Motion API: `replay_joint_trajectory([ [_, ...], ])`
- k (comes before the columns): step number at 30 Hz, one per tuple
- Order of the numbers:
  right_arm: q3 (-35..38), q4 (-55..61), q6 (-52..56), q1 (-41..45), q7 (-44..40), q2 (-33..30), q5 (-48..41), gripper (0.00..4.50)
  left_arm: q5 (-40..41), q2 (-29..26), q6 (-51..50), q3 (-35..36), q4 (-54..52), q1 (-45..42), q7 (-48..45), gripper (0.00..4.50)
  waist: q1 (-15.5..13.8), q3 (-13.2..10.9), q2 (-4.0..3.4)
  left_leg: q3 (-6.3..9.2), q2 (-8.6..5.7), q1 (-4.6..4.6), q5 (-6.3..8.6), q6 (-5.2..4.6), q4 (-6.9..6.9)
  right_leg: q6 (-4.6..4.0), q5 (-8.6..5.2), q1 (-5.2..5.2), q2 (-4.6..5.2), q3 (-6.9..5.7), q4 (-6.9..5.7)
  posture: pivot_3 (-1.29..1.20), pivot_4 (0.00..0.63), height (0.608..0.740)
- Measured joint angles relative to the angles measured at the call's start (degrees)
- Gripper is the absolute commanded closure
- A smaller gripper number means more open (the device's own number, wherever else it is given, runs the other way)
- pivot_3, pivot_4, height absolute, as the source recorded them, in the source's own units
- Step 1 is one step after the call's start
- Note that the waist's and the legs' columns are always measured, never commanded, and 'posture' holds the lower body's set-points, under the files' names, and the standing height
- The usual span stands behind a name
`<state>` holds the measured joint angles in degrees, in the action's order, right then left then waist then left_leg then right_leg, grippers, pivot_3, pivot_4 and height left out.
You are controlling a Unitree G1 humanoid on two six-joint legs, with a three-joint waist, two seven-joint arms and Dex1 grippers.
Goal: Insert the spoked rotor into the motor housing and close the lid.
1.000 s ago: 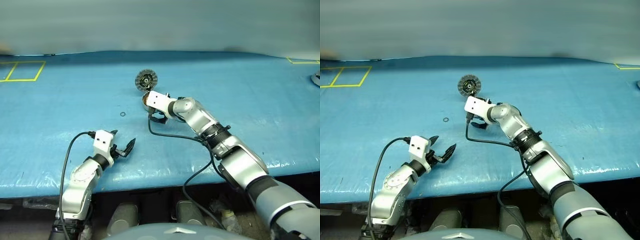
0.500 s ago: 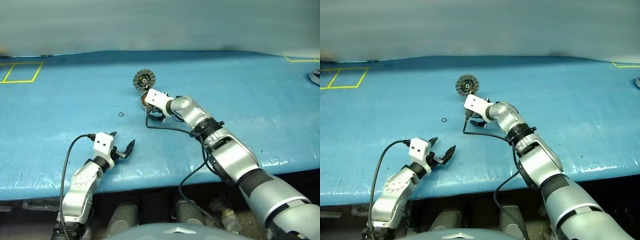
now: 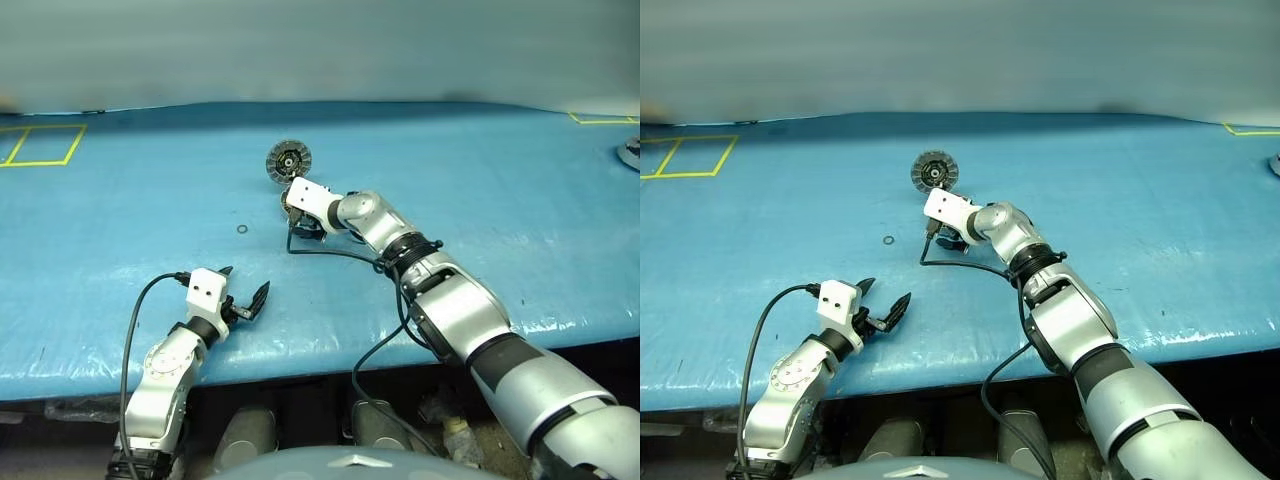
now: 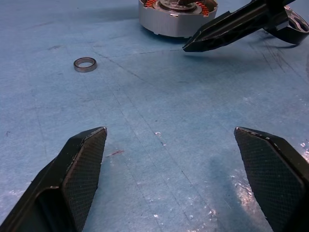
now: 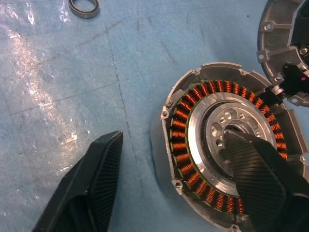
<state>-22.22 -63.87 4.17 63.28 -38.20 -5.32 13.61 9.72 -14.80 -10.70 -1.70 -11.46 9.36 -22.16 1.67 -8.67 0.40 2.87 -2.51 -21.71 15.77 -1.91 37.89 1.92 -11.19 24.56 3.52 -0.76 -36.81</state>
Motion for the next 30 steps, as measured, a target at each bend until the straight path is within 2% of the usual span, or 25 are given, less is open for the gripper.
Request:
replay_joint_trajectory([
  [13, 1.36, 5.12, 3.38, -2.26, -3.86, -0.65, 0.68, 1.53, 0.00, 0.04, 0.07, -0.01, 0.00, -0.14, -0.06, 0.00, -0.01, 0.06, -0.05, 0.00, 0.01, 0.01, 0.02, 0.00, 0.00, 0.00, 0.00, -0.02, 0.00, 0.00, 0.00, 0.00, 0.150, 0.740],
  [25, 1.53, 37.83, 21.60, -19.29, -9.34, -3.51, -0.72, 1.53, 0.07, -0.08, 0.05, 0.42, 0.01, -0.68, -0.38, 0.00, -0.32, 0.39, -0.30, 0.03, 0.02, 0.11, 0.18, -0.20, 0.06, 0.00, 0.00, -0.12, -0.01, -0.03, -0.02, 0.00, 0.150, 0.740],
  [30, -2.31, 46.19, 20.89, -24.07, -9.27, -6.81, 1.86, 1.53, 0.08, -0.35, -0.02, 0.74, 0.04, -1.05, -0.62, 0.00, -0.61, 0.52, -0.26, 0.04, -0.01, 0.16, 0.17, -0.20, 0.08, 0.00, -0.01, -0.17, -0.01, -0.08, 0.01, 0.00, 0.150, 0.740],
])
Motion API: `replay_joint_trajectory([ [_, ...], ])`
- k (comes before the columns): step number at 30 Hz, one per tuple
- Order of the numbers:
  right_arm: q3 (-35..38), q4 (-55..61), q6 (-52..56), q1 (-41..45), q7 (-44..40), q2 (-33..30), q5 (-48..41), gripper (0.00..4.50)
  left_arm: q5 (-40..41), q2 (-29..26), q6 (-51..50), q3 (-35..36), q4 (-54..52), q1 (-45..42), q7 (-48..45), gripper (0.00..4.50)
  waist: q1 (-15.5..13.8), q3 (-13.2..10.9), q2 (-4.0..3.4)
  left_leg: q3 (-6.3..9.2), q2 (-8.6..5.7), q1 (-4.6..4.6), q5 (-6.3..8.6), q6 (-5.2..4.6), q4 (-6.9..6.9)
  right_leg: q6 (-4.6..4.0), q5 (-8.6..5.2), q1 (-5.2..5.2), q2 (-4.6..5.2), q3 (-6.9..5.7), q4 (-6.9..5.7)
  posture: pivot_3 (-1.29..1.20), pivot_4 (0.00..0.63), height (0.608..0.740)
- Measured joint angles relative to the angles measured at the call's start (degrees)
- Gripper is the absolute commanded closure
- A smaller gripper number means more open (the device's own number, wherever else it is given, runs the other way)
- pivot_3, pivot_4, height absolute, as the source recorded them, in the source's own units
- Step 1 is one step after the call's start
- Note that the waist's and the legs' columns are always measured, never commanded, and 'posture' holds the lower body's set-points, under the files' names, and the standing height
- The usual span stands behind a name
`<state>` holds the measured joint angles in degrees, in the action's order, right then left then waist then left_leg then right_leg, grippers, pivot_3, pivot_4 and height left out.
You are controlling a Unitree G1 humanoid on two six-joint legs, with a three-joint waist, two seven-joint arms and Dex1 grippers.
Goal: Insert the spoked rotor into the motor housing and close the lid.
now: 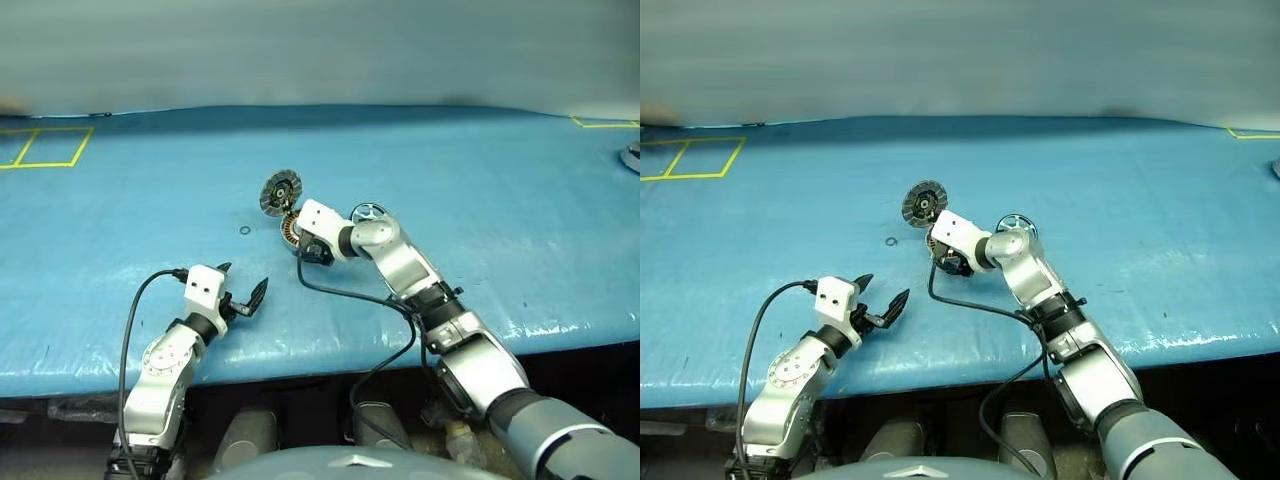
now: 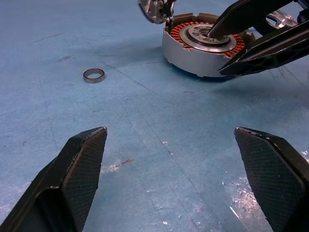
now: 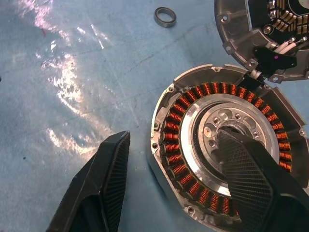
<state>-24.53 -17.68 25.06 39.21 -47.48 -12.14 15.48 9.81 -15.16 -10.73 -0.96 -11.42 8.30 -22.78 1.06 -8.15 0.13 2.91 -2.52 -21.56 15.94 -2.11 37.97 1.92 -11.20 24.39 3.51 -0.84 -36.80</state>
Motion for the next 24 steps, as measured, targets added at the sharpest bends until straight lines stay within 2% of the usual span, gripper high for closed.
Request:
replay_joint_trajectory([
  [7, -3.28, -4.60, -7.05, 1.67, 2.44, -1.01, 2.80, 1.53, -0.01, -0.16, -0.05, -0.19, 0.02, -0.80, -0.33, 0.00, 0.12, 0.02, 0.04, -0.01, 0.03, 0.30, -0.10, 0.10, 0.02, -0.01, -0.01, -0.32, -0.09, -0.04, 0.00, 0.00, 0.150, 0.740],
  [11, -3.67, -8.32, -8.57, 3.57, 2.65, -0.33, 2.96, 2.31, -0.06, -0.14, -0.05, -0.22, 0.02, -0.83, -0.21, 0.00, 0.17, -0.01, 0.05, 0.01, 0.10, 0.96, -0.08, 0.07, -0.02, -0.08, -0.42, -0.93, -0.08, -0.15, 0.04, 0.00, 0.150, 0.740],
  [13, -3.64, -9.25, -8.70, 4.18, 2.48, -0.02, 2.66, 2.52, -0.11, -0.09, -0.05, -0.22, 0.02, -0.82, 0.02, 0.00, 0.25, -0.01, 0.06, 0.00, 0.11, 1.01, -0.16, 0.02, 0.00, -0.05, -0.41, -0.93, -0.08, -0.15, 0.02, 0.00, 0.150, 0.740],
  [18, -3.15, -8.52, -7.90, 3.46, 2.34, 0.16, 2.15, 2.55, -0.15, -0.07, -0.05, -0.21, 0.02, -0.70, 0.20, 0.00, 0.26, 0.00, 0.07, 0.01, 0.11, 1.02, -0.23, 0.01, 0.04, -0.02, -0.37, -0.92, -0.08, -0.14, 0.00, 0.00, 0.150, 0.740],
  [24, -1.89, -0.91, -0.30, 0.22, 2.23, 0.69, 1.84, 2.60, -0.13, -0.19, -0.07, -0.19, 0.02, -0.70, 0.04, 0.00, 0.06, 0.02, 0.11, 0.05, 0.10, 0.93, -0.13, 0.04, -0.12, -0.10, -0.16, -0.88, -0.05, -0.12, 0.00, 0.00, 0.150, 0.740],
])
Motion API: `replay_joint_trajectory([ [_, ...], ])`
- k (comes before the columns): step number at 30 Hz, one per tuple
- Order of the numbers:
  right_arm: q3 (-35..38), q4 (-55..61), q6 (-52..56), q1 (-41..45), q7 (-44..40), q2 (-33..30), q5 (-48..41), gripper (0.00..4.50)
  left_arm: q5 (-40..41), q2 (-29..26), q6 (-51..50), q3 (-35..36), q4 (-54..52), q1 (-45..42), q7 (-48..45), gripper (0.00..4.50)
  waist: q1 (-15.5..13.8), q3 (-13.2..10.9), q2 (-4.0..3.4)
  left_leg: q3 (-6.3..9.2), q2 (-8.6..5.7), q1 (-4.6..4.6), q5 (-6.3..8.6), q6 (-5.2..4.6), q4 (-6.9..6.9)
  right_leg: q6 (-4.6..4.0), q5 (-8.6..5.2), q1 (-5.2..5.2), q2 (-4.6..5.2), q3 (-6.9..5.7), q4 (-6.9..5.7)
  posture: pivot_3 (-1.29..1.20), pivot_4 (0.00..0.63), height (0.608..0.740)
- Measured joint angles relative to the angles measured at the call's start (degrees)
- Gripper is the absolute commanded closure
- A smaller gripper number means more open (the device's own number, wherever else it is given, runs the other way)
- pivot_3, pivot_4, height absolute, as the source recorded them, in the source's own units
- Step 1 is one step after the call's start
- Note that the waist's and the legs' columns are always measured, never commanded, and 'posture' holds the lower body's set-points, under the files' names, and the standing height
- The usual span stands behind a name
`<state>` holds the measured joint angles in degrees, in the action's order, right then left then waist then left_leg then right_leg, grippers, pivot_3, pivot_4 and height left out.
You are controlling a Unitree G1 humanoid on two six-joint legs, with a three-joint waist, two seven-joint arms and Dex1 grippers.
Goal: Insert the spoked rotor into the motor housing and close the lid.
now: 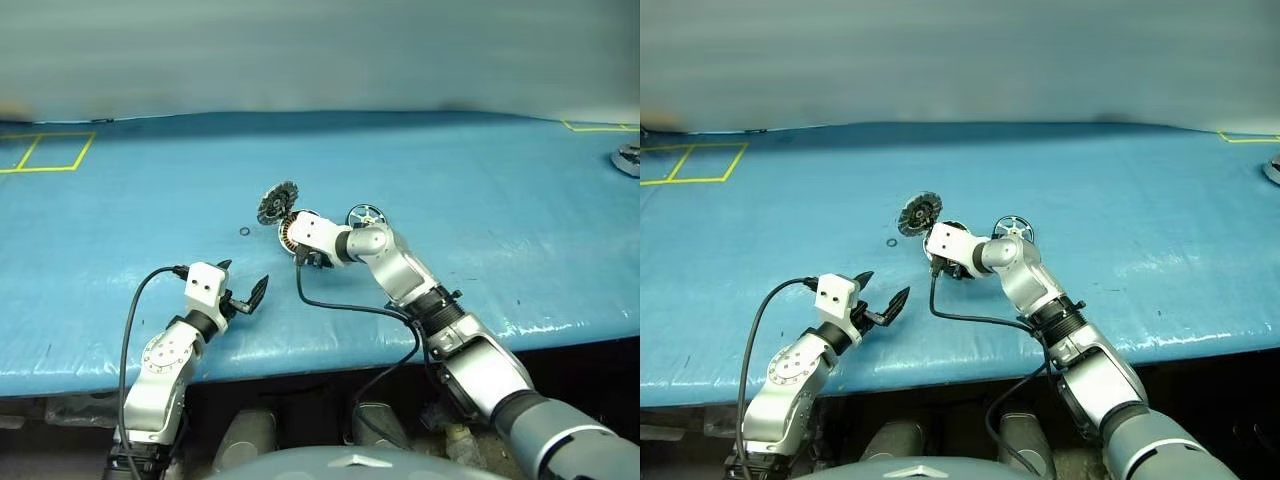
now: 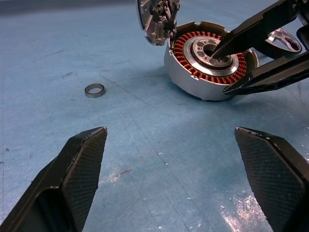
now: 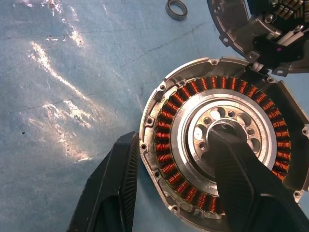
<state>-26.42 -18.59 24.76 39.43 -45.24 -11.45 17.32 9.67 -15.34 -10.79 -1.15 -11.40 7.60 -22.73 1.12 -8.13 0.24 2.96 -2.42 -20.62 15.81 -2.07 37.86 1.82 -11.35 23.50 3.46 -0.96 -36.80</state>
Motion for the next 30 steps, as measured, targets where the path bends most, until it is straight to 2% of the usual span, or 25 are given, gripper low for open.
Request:
replay_joint_trajectory([
  [10, 2.18, 19.28, 25.50, -7.31, 0.59, 3.18, -2.97, 2.62, 0.04, -0.18, -0.06, 0.10, 0.00, -0.02, -0.23, 0.00, -0.31, 0.03, 0.03, 0.19, 0.01, -0.10, 0.52, 0.04, -0.10, -0.03, -0.29, 0.17, 0.01, -0.13, 0.09, 0.00, 0.150, 0.740],
  [15, 4.45, 26.29, 37.20, -10.34, 5.04, 7.78, -5.15, 2.62, 0.08, -0.48, -0.19, 0.17, 0.00, -0.03, -0.24, 0.00, -0.30, 0.05, 0.06, 0.34, 0.03, -0.10, 0.72, 0.12, -0.10, -0.06, -0.46, 0.24, 0.01, -0.28, 0.11, 0.00, 0.150, 0.740],
  [22, 5.37, 34.31, 47.62, -13.91, 9.35, 10.16, -10.07, 2.62, 0.11, -0.57, -0.57, 0.22, 0.00, 0.06, -0.25, 0.00, -0.32, 0.04, 0.04, 0.61, 0.03, -0.16, 0.78, 0.16, -0.13, -0.11, -0.54, 0.21, 0.04, -0.63, 0.25, 0.00, 0.150, 0.740],
  [29, 6.59, 38.17, 51.45, -16.54, 17.19, 14.37, -12.32, 2.62, 0.11, -0.55, -1.36, 0.02, 0.00, 0.06, -0.35, 0.00, -0.26, 0.01, 0.00, 0.67, 0.03, -0.18, 0.78, 0.20, -0.21, -0.10, -0.60, 0.22, 0.04, -0.70, 0.28, 0.00, 0.150, 0.740],
  [30, 6.65, 38.24, 51.44, -16.64, 18.16, 14.60, -12.53, 2.44, 0.11, -0.53, -1.41, -0.03, -0.01, 0.03, -0.36, 0.00, -0.26, 0.01, 0.00, 0.68, 0.03, -0.18, 0.78, 0.20, -0.21, -0.10, -0.60, 0.22, 0.04, -0.72, 0.28, 0.00, 0.150, 0.740],
])
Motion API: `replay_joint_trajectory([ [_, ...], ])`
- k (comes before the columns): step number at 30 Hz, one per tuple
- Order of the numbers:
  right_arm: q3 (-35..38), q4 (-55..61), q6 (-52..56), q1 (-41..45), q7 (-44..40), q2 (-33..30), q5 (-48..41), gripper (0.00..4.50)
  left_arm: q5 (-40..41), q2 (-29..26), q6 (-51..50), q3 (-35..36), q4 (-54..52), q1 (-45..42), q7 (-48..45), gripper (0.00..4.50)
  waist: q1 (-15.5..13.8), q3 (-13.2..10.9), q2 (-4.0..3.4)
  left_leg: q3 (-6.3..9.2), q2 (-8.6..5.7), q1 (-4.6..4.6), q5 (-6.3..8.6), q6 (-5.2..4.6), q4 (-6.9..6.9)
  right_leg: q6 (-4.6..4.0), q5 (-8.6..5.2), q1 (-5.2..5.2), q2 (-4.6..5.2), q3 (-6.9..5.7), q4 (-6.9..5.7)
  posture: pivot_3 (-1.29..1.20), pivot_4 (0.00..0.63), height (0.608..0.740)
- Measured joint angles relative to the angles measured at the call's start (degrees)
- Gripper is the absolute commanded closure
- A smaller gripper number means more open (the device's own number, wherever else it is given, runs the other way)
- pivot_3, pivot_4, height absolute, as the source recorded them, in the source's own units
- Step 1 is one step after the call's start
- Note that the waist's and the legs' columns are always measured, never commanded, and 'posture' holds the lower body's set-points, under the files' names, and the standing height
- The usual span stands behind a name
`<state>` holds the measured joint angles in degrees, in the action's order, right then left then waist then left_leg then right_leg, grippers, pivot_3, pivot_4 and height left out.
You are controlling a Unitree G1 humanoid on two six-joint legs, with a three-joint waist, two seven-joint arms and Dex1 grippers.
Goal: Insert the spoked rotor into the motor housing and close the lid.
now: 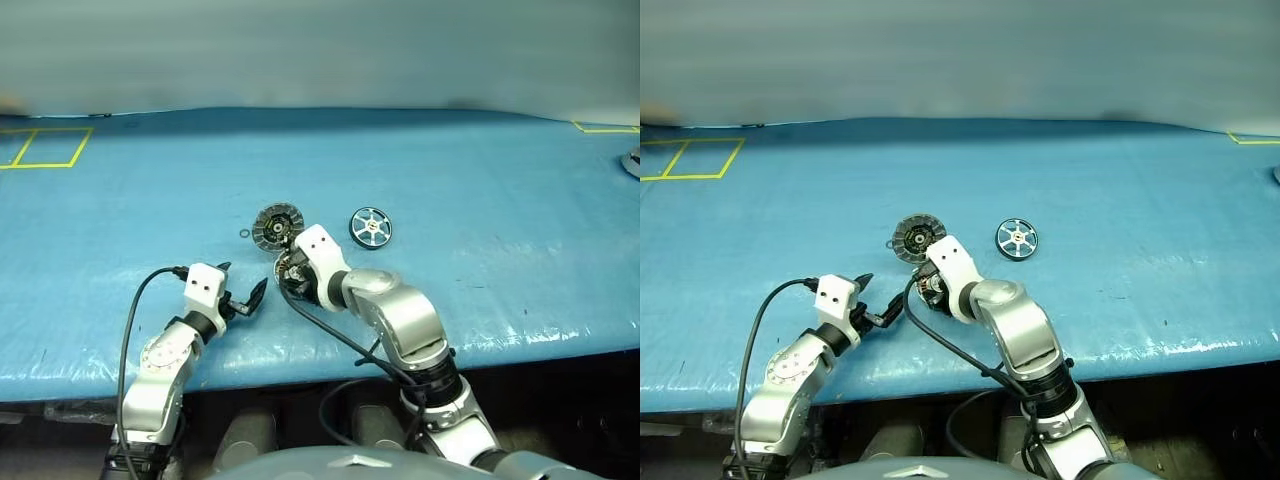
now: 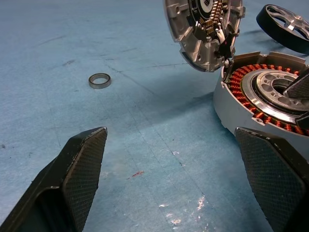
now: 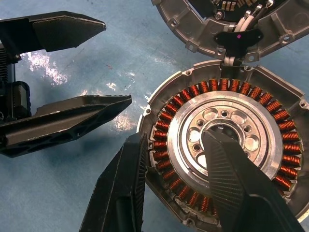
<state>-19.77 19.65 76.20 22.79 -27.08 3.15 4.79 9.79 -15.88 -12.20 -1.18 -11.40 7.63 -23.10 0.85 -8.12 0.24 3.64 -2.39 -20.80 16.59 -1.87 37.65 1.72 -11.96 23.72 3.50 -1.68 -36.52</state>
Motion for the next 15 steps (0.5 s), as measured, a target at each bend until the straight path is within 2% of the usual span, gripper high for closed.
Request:
replay_joint_trajectory([
  [2, 0.55, 0.15, 0.03, -0.18, 1.83, 0.94, -0.74, 2.01, 0.00, 0.01, -0.09, -0.18, 0.00, -0.09, -0.06, 0.00, 0.00, -0.02, -0.02, 0.00, 0.00, 0.00, -0.02, 0.03, 0.00, 0.01, 0.00, 0.00, 0.00, -0.01, 0.01, 0.00, 0.150, 0.740],
  [5, 0.68, 0.98, 1.24, 0.14, 3.79, 1.18, -1.72, 1.09, 0.04, 0.02, -0.14, -0.67, 0.00, -0.13, -0.38, 0.00, -0.02, -0.09, -0.09, 0.01, 0.00, -0.03, -0.05, 0.05, 0.01, 0.02, -0.01, 0.01, -0.01, -0.03, 0.01, 0.00, 0.150, 0.740],
  [11, 2.60, 4.48, 6.72, 1.35, 5.93, 0.56, -4.82, 1.09, 0.09, -0.06, -0.27, -0.64, 0.00, -0.14, -0.70, 0.00, -0.13, -0.22, -0.21, 0.19, -0.03, -0.38, -0.19, 0.27, 0.04, 0.00, 0.00, 0.08, -0.01, -0.19, 0.09, 0.00, 0.150, 0.740],
  [15, 4.54, 10.03, 9.01, 1.42, 6.15, -3.00, -7.06, 1.09, 0.28, -0.39, -0.72, -0.49, -0.02, -0.55, -0.89, 0.00, -0.18, -0.24, -0.22, 0.27, -0.07, -0.91, -0.22, 0.32, 0.12, 0.01, 0.02, 0.45, -0.01, -0.23, 0.05, 0.00, 0.150, 0.740],
])
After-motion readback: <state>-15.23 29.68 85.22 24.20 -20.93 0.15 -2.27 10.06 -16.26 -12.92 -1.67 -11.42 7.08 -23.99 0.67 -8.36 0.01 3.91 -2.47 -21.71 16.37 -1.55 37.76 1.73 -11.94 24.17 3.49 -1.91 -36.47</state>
